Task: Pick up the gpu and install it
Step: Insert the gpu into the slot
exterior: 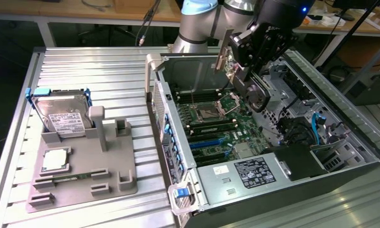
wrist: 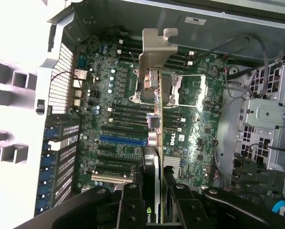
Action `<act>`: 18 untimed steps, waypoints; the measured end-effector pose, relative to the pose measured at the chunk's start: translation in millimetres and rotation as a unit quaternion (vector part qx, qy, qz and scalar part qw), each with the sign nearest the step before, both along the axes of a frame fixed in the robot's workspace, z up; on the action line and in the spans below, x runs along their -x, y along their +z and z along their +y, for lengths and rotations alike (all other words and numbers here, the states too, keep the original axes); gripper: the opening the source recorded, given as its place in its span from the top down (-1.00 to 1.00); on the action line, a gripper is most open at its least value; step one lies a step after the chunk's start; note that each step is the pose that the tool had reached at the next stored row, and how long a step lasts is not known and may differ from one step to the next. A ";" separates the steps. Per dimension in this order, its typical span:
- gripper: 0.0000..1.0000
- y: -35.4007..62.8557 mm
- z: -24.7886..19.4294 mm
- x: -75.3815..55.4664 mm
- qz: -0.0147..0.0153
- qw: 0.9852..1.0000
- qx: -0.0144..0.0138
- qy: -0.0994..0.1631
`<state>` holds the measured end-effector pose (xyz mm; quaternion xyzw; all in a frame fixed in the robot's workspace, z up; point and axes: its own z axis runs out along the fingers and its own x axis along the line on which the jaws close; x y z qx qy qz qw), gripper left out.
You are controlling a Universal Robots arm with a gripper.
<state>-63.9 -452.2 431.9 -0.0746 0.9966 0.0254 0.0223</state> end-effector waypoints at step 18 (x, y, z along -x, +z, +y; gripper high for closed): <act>0.47 0.0 0.0 0.0 0.000 0.999 0.000 0.049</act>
